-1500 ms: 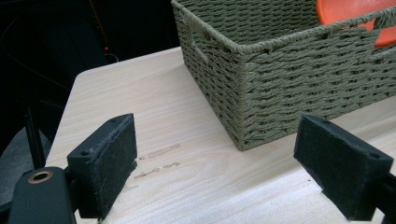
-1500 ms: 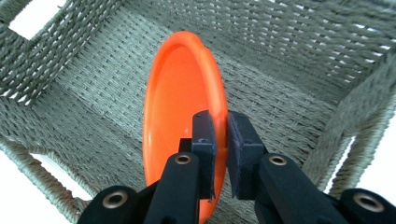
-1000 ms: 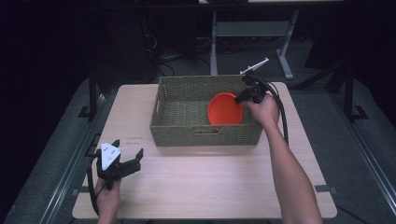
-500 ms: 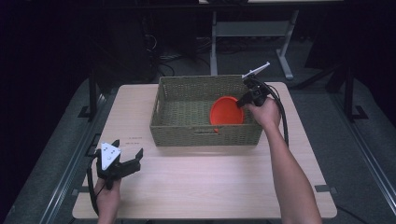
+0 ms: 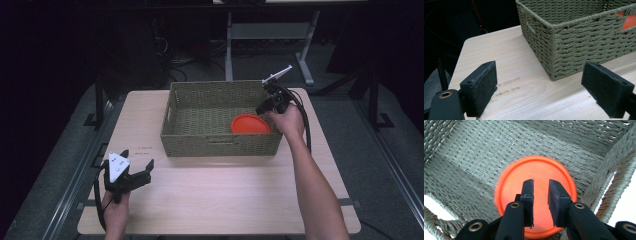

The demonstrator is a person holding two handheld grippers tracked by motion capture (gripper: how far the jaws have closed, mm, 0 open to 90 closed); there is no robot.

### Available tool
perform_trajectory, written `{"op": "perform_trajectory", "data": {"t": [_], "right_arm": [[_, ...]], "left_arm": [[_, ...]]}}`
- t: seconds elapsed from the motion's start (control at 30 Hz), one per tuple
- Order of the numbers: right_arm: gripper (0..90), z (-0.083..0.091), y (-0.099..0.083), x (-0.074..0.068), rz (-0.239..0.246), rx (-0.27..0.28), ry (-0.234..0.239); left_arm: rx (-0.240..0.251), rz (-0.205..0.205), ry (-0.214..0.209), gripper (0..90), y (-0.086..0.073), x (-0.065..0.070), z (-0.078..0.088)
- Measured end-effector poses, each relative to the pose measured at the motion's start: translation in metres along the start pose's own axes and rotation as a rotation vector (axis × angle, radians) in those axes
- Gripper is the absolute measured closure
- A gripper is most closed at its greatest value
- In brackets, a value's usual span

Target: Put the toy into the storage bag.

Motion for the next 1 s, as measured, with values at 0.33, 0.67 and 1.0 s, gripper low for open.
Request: {"op": "perform_trajectory", "data": {"t": [0.33,0.67,1.0], "right_arm": [[69.2,0.003,0.001,-0.007,0.025,0.013,0.024],[64.5,0.008,0.001,-0.007,0.036,0.03,0.069],[53.2,0.015,-0.003,-0.007,0.029,0.068,0.112]], "left_arm": [[-0.003,0.002,0.003,12.8,0.0,0.0,0.0],[-0.005,0.006,0.009,12.7,0.0,0.0,-0.002],[-0.007,0.001,0.001,12.8,0.0,0.001,-0.002]]}}
Point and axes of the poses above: each handheld gripper's, and its own axes: z roughly backward along the jaws, y roughly out of its top, x roughly to its right, the point moved 2 cm from there along -z, roughly forward along the jaws, and after that the axes turned 7 degrees about x, right-handed, at the moved point
